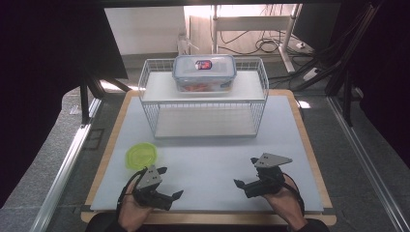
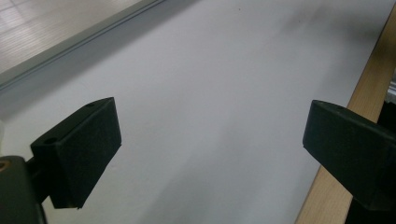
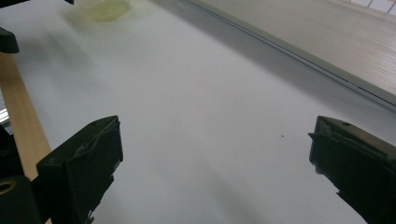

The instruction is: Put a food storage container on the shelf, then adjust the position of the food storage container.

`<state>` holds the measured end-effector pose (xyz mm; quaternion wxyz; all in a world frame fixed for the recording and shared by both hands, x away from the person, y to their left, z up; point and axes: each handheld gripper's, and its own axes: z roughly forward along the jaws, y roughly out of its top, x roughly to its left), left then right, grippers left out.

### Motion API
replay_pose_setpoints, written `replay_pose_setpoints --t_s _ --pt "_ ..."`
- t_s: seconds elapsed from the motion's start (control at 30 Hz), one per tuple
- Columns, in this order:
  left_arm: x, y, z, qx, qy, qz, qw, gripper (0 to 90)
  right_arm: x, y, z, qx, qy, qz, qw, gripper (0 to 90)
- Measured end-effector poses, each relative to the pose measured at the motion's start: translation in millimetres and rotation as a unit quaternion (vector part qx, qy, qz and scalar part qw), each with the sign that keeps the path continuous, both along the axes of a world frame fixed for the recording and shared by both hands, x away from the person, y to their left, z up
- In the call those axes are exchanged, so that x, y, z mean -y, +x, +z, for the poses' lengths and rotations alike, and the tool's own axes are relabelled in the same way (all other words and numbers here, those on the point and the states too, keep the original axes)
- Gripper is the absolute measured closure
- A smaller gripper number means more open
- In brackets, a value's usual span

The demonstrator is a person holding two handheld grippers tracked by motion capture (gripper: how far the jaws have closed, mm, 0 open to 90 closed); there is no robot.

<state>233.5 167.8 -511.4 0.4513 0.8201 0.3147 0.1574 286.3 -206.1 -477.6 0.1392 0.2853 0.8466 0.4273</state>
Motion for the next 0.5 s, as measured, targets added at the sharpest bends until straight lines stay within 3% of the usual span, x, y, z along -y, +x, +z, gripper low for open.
replay_pose_setpoints --t_s 0.23,0.33,0.43,0.5 --pt "-8.7 8.5 3.0 -0.012 0.002 0.022 0.9997 4.8 7.5 7.1 -3.7 -0.002 0.005 -0.020 0.9998 2.5" --pt "-14.2 11.6 7.7 -0.006 0.017 0.046 0.9988 9.8 9.9 9.2 -5.1 -0.005 0.007 -0.026 0.9996 2.6" --pt "-24.1 15.7 15.7 -0.002 0.009 0.057 0.9984 19.6 10.9 10.5 -6.2 -0.005 0.003 -0.028 0.9996 2.9" --pt "-32.9 19.1 19.2 -0.005 -0.010 0.060 0.9981 29.3 11.2 10.6 -6.3 -0.005 0.003 -0.027 0.9996 3.8"
